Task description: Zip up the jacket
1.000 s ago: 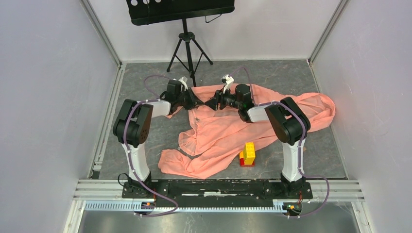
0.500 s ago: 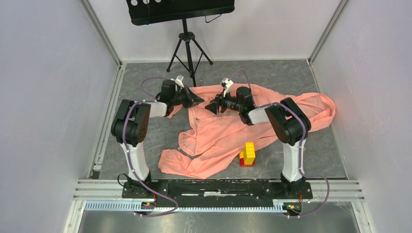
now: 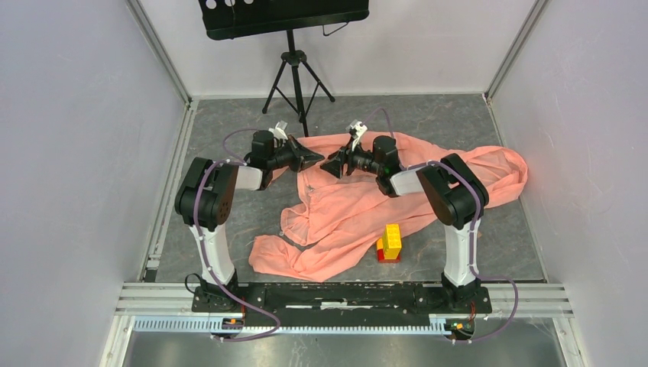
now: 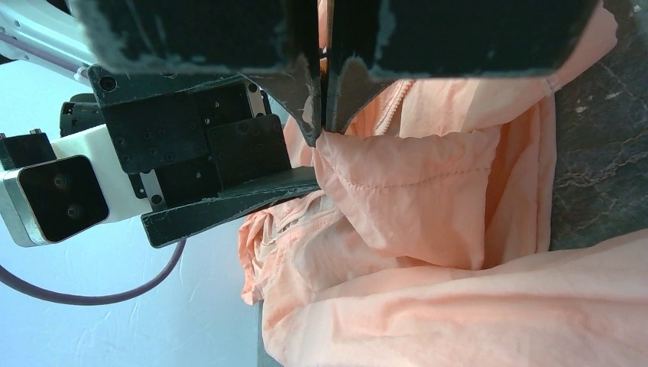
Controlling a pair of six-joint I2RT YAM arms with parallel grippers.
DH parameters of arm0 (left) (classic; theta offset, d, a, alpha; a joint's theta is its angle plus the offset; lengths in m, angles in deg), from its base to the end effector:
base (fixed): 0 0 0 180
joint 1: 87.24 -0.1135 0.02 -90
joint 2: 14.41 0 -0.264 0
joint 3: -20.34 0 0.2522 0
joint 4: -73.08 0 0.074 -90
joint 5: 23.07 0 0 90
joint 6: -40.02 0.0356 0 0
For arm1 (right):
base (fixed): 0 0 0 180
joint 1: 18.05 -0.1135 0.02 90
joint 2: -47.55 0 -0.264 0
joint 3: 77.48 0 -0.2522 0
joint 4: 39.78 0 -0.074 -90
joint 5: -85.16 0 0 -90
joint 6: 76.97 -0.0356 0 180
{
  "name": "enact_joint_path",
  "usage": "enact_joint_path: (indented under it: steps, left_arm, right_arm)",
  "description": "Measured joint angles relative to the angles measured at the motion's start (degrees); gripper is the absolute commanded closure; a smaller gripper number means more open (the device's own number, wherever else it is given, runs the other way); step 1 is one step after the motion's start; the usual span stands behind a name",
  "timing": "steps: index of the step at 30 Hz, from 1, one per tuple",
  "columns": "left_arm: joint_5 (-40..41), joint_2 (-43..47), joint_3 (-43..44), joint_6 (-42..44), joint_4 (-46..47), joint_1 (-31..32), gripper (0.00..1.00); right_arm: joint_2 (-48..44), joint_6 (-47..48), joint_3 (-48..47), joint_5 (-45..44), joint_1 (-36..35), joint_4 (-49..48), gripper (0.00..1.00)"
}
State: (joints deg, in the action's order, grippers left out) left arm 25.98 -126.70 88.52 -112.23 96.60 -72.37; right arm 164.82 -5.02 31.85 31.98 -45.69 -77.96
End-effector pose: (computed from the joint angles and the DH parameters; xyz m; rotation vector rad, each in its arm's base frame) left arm 0.3764 -0.1241 0.1468 -0.3482 2.1516 -1.5271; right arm 0.3583 0.2117 0.1499 -0.6486 1.7056 1.1255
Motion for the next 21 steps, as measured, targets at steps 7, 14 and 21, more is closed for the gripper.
enact_joint_path:
  steps: [7, 14, 21]
  left_arm:
    - [-0.1, 0.0, -1.5, -1.4, 1.1, 0.0, 0.98]
    - [-0.1, 0.1, -1.6, -1.4, 1.1, 0.0, 0.98]
    - [0.0, 1.0, -1.6, -1.4, 1.0, 0.0, 0.98]
  right_arm:
    - [1.6, -1.2, -1.2, 1.0, 0.0, -1.6, 0.42]
    - [2.7, -1.6, -2.5, 1.8, -0.1, -1.6, 0.39]
    - [3.9, -1.7, -3.5, 1.8, -0.1, -1.6, 0.39]
